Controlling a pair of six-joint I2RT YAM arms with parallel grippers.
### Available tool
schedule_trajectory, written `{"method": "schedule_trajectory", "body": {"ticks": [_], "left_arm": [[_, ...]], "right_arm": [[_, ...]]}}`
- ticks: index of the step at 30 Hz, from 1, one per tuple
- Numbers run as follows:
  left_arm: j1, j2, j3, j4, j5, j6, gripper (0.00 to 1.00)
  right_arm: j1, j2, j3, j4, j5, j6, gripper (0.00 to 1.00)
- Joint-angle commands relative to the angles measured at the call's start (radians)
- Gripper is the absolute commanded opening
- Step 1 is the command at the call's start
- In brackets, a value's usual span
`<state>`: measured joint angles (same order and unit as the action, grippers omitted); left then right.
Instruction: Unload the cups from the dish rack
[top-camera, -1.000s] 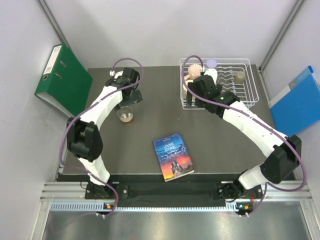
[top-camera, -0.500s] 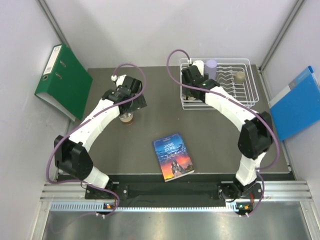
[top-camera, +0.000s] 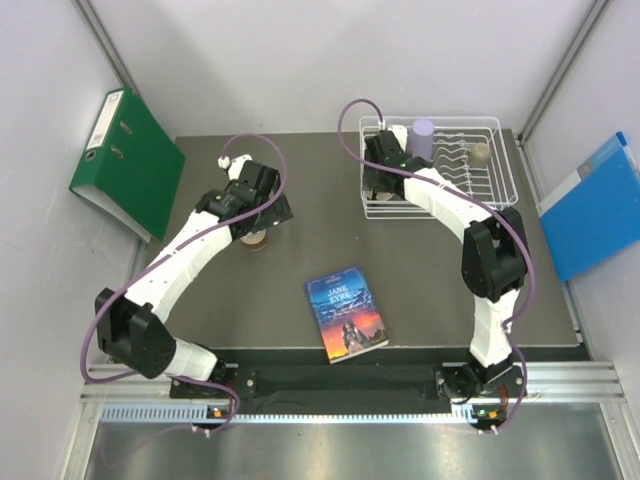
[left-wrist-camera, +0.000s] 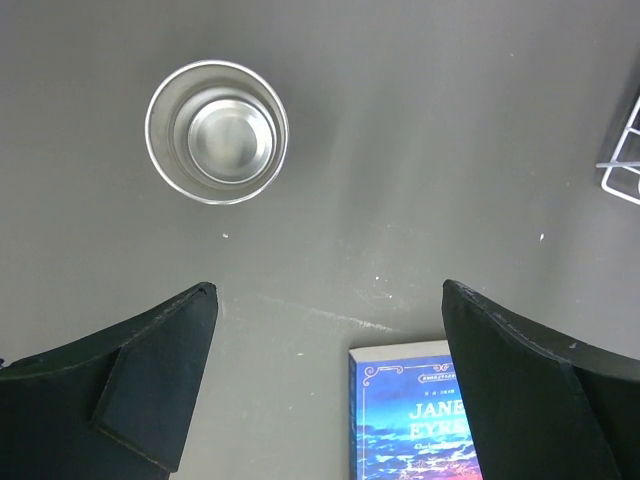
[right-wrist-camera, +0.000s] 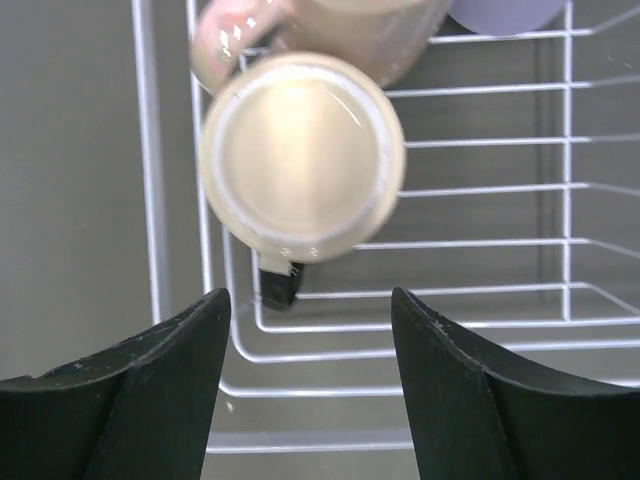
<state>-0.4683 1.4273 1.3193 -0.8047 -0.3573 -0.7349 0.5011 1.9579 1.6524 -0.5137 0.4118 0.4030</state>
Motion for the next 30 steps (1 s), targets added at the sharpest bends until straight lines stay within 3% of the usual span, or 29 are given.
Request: {"method": "schedule_trajectory", "body": {"ticks": [1, 13, 30], "left_arm": [[-0.004, -0.057, -0.029, 0.062, -0.022, -0.001, 0.98], [-0.004, -0.080, -0.097, 0.088, -0.034, 0.019, 0.98], [-0.004, -0.134, -0.155, 0.094, -0.057, 0.029, 0.98]], "right_arm": [[0.001, 0.025, 0.061, 0.089, -0.039, 0.034, 0.65], [0.010, 0.053, -0.111, 0.300, 0.004, 0.057, 0.58], [0.037, 0.122, -0.121, 0.307, 0.061, 0.088, 0.47]]}}
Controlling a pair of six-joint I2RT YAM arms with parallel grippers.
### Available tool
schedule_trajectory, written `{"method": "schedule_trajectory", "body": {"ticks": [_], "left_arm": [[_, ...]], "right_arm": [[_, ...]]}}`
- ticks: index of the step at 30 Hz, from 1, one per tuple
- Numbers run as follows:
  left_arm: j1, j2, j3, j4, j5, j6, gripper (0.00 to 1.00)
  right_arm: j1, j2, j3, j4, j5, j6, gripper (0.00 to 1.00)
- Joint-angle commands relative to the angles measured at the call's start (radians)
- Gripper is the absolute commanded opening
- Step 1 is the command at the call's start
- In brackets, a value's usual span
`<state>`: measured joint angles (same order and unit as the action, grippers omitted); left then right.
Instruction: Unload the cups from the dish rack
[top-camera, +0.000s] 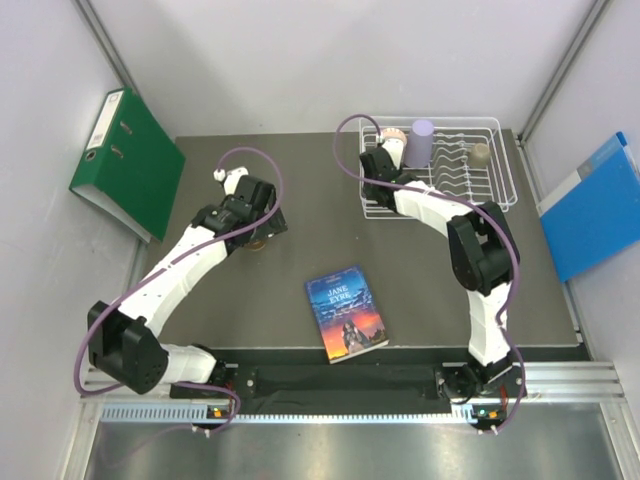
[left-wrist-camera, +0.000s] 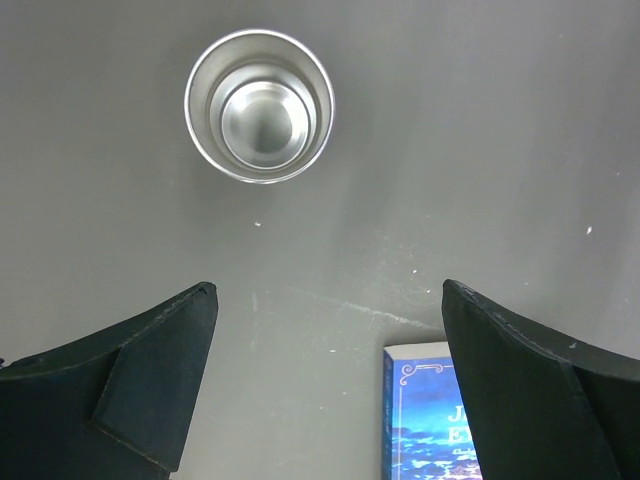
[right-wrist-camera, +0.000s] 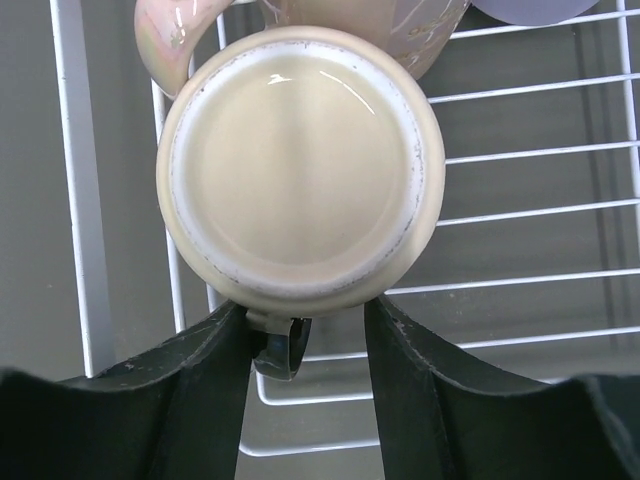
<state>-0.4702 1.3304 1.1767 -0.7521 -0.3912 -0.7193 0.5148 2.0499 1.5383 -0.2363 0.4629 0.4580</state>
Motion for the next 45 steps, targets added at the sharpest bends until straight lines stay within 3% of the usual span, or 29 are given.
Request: {"method": "schedule_trajectory", "body": {"ticks": [1, 4, 10, 16, 26, 39, 41, 42, 45], "left_arm": [[-0.002, -0.037, -0.015, 0.043, -0.023, 0.015, 0.98], [-0.004, -0.040, -0.020, 0.048, -0.020, 0.014, 0.98], [-0.002, -0.045, -0.032, 0.051, -0.009, 0.011, 0.98], [-0.004, -0.050, -0.040, 0.053, 0.000, 0.008, 0.98], [-0.002, -0.056, -0.052, 0.053, 0.011, 0.003, 0.98], [-0.002, -0.050, -0.063, 0.053, 0.023, -0.011, 0.98], [-0.002, -0.050, -0.065, 0.056, 0.028, -0.014, 0.98], [-0.004, -0.050, -0.068, 0.060, 0.031, -0.015, 0.98], [-0.004, -0.050, -0.069, 0.065, 0.034, -0.017, 0.98]], "right_arm": [[0.025, 0.026, -0.012, 0.031, 0.011, 0.034, 0.41], [0.034, 0.024, -0.018, 0.025, 0.013, 0.033, 0.24], [0.039, 0.016, -0.035, 0.017, 0.019, 0.044, 0.21], [0.040, 0.021, -0.055, 0.000, 0.019, 0.057, 0.29], [0.040, 0.038, -0.070, -0.021, 0.026, 0.065, 0.32], [0.039, 0.064, -0.026, -0.172, 0.022, 0.094, 0.29], [0.039, 0.078, -0.006, -0.193, 0.020, 0.093, 0.23], [0.039, 0.084, 0.000, -0.216, 0.022, 0.096, 0.00], [0.037, 0.081, 0.006, -0.239, 0.023, 0.108, 0.00]]}}
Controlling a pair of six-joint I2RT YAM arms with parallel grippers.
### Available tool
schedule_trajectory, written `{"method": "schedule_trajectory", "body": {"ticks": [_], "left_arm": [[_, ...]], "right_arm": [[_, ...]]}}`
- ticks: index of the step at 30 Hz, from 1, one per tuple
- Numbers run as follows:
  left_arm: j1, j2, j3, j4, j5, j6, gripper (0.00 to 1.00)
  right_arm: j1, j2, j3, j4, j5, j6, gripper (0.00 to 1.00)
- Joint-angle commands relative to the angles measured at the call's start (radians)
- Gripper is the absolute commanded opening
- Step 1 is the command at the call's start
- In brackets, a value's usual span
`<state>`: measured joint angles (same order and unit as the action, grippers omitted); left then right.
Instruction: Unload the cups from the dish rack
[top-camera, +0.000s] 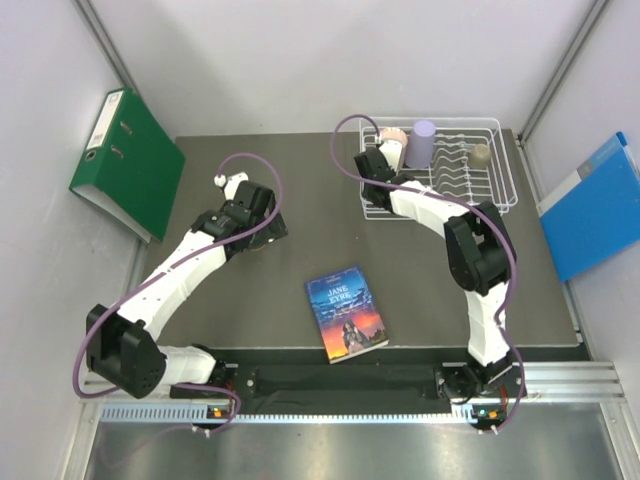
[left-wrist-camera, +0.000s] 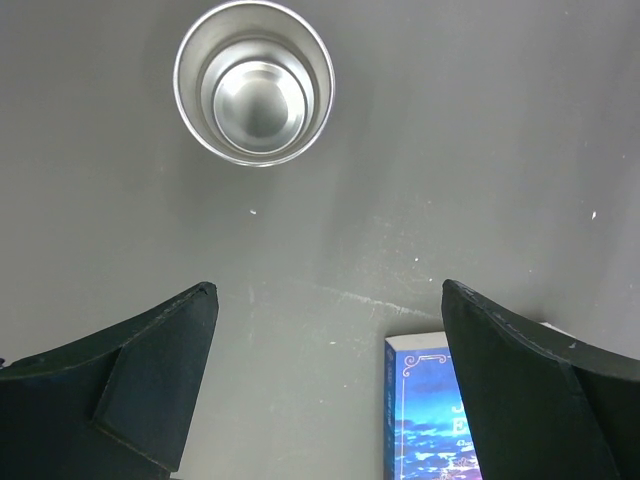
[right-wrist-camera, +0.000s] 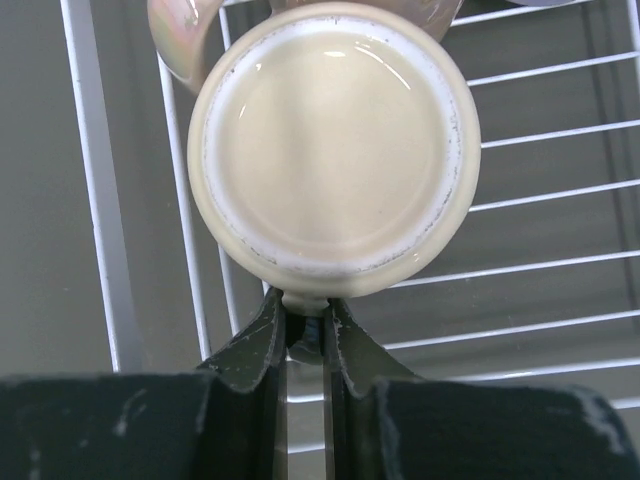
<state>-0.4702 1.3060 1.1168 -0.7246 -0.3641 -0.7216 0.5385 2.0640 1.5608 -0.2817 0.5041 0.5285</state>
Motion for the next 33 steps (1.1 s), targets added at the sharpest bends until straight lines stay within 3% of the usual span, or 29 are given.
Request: {"method": "schedule_trajectory", "body": {"ticks": [1, 7, 33], "left_arm": [[-0.004, -0.027, -0.011, 0.040, 0.008, -0.015, 0.98], [-0.004, -0.025, -0.014, 0.054, 0.014, -0.018, 0.97], [-0.002, 0.022, 0.015, 0.114, 0.036, -0.032, 0.96]], "right_arm": [[0.017, 0.058, -0.024, -0.188, -0.018, 0.038, 0.00], [0.024, -0.060, -0.097, -0.122, 0.000, 0.007, 0.00], [0.009, -0.369, -0.001, -0.208, 0.044, -0.111, 0.00]]}}
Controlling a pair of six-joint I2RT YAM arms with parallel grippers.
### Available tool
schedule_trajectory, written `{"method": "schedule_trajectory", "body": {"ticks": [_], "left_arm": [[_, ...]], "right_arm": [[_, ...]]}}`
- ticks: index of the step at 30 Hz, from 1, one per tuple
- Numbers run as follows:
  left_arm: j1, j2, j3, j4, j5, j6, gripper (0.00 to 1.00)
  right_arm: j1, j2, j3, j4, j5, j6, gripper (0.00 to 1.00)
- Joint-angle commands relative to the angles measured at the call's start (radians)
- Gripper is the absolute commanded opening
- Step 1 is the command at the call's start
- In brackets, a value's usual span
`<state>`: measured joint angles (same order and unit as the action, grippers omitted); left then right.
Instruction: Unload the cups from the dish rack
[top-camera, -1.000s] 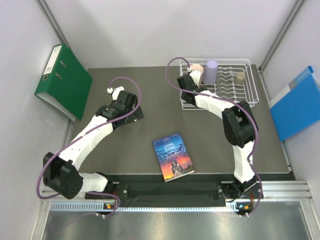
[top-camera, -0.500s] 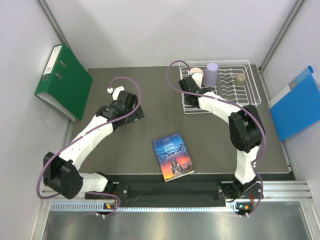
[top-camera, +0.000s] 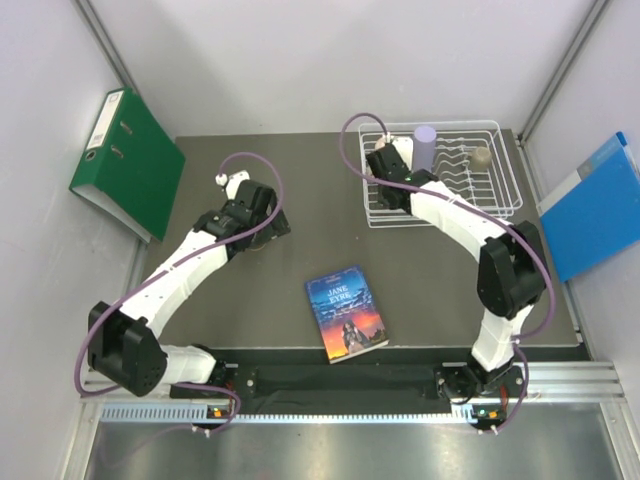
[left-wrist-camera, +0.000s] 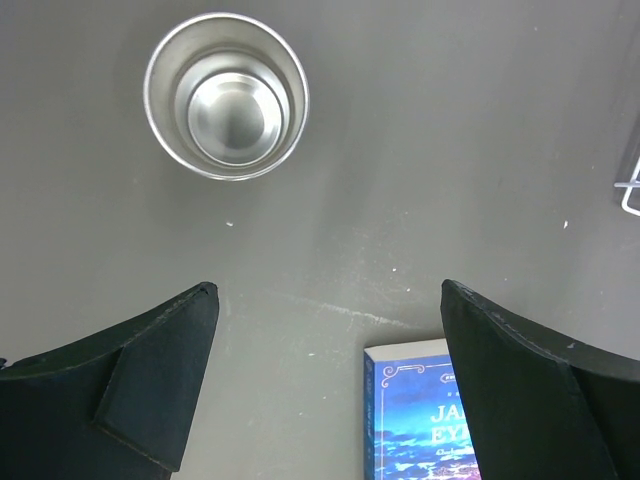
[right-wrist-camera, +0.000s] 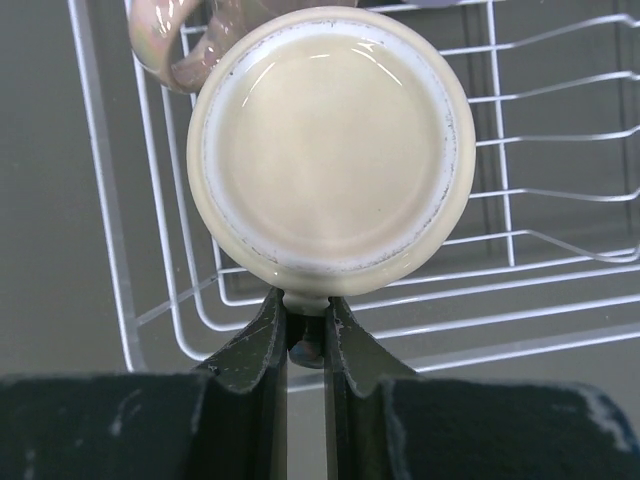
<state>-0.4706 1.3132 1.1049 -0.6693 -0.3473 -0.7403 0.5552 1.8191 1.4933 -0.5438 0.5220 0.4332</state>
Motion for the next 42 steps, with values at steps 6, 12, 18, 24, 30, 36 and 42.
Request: {"method": "schedule_trajectory", "body": {"ticks": [6, 12, 18, 24, 30, 36, 42], "left_arm": [[-0.003, 0.034, 0.044, 0.080, 0.041, -0.011, 0.96], [-0.003, 0.044, 0.055, 0.158, 0.105, -0.007, 0.96], [0.000, 0.021, 0.055, 0.345, 0.240, -0.014, 0.97], [0.003, 0.035, 0.069, 0.517, 0.389, -0.083, 0.97], [0.046, 0.066, 0.004, 0.796, 0.586, -0.255, 0.92], [0.073, 0.081, -0.140, 1.187, 0.723, -0.467, 0.98], [0.072, 0.113, -0.152, 1.292, 0.752, -0.556, 0.97]], "right_arm": [[-0.049, -0.253, 0.032, 0.099, -0.091, 0.008, 0.00], [-0.181, -0.431, -0.119, 0.264, -0.455, 0.093, 0.00], [-0.305, -0.547, -0.292, 0.530, -0.851, 0.232, 0.00], [-0.348, -0.607, -0.416, 0.741, -1.013, 0.363, 0.00], [-0.386, -0.624, -0.592, 1.088, -1.148, 0.615, 0.00], [-0.386, -0.566, -0.721, 1.562, -1.203, 0.952, 0.00], [-0.377, -0.583, -0.729, 1.546, -1.215, 0.920, 0.00]]}}
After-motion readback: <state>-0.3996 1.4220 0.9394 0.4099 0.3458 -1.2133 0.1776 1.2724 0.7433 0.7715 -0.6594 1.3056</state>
